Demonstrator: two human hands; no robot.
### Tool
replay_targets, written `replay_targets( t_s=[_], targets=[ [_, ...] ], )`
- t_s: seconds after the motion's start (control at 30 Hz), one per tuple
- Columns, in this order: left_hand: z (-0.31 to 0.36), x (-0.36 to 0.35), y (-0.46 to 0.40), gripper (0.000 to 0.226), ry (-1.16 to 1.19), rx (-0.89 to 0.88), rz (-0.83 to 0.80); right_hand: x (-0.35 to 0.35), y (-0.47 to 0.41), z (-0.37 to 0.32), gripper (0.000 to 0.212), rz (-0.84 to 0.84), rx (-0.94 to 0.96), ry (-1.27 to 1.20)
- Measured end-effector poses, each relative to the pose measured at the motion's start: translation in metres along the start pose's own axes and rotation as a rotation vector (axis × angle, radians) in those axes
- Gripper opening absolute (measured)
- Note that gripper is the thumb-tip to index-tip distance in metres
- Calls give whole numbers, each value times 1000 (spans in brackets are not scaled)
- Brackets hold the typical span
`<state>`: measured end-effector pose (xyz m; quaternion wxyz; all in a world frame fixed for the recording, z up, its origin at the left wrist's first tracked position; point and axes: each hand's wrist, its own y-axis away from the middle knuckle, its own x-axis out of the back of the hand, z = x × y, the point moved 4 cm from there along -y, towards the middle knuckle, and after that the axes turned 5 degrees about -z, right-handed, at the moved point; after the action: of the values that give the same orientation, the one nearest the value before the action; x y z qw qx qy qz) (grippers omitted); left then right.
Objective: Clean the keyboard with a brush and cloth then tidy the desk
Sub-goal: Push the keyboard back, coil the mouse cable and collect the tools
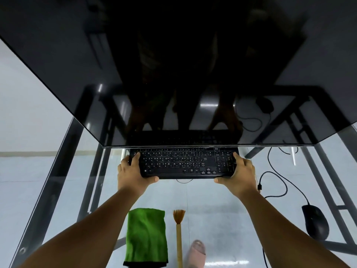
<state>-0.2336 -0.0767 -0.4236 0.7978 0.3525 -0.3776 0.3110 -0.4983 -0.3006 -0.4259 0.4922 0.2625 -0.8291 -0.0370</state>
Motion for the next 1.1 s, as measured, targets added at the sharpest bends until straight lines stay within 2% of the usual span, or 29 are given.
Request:
replay_targets(
  t_s=[0.3, 0.47, 0.6, 0.73, 1.1],
  targets=[
    [-3, -5, -1, 109, -50, -17, 12, -2, 0, 0, 116, 15, 4, 25],
    [2, -7, 11, 93, -167, -73, 82, -1, 9, 0, 112, 58, 34, 57],
    [11, -16, 23, 80, -235, -148, 64, 3, 22, -4, 95, 149, 123, 29],
    [32, -36, 40, 78, -277, -248, -1, 11, 33, 3, 77, 183, 168, -30],
    [137, -124, 84, 70, -262, -386, -94, 72, 53, 103, 52, 341, 132, -77]
  ],
)
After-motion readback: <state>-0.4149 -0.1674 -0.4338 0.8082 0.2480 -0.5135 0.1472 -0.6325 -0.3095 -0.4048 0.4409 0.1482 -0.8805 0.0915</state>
